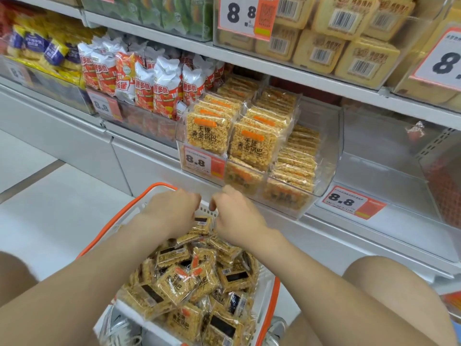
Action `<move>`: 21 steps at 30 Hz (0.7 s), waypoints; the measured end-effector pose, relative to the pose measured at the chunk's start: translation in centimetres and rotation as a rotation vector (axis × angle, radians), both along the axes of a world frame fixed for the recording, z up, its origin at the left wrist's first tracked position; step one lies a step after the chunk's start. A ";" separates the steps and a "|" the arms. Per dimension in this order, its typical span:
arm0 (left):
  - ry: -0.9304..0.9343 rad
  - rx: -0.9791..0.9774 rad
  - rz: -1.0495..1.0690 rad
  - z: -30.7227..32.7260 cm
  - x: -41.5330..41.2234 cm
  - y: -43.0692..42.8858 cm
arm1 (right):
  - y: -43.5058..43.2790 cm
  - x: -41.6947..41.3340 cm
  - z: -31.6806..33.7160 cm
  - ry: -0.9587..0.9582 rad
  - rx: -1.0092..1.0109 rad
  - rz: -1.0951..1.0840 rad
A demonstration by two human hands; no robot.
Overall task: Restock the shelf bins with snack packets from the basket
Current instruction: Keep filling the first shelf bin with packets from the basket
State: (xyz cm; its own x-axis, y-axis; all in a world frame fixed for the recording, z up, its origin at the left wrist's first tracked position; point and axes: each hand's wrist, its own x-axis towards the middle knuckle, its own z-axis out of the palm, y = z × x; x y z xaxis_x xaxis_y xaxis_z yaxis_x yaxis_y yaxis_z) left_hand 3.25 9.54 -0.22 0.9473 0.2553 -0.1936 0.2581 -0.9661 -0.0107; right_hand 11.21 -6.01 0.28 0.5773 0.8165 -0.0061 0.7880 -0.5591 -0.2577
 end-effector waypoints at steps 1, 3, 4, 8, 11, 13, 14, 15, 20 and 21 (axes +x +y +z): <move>0.092 0.029 -0.012 -0.8 0.0 0.3 | 0.4 0.2 -1.1 0.022 -0.074 0.011; 0.237 0.021 -0.028 -2.1 0.0 0.7 | 0.7 0.7 -3.3 0.032 -0.228 0.034; 0.294 0.007 -0.031 -2.5 0.0 0.9 | 0.7 1.0 -4.4 0.029 -0.297 0.046; 0.443 -0.049 -0.046 -3.2 0.2 0.9 | -0.4 1.8 -9.7 0.035 -0.489 0.075; 0.485 -0.114 -0.057 -3.5 0.5 0.7 | -1.2 2.1 -12.5 0.032 -0.576 0.073; 0.477 -0.165 -0.062 -3.4 0.7 0.6 | -1.4 2.4 -13.3 0.050 -0.570 0.050; 0.470 -0.184 -0.065 -3.4 0.8 0.5 | -1.3 2.5 -13.3 0.063 -0.559 0.056; 0.464 -0.201 -0.068 -3.4 0.9 0.5 | -1.2 2.7 -13.2 0.087 -0.550 0.058; 0.459 -0.220 -0.082 -2.5 0.8 0.5 | -1.0 4.2 -12.0 0.166 -0.592 0.098; 0.461 -0.222 -0.076 -2.2 0.7 0.5 | -1.1 4.5 -11.6 0.179 -0.588 0.093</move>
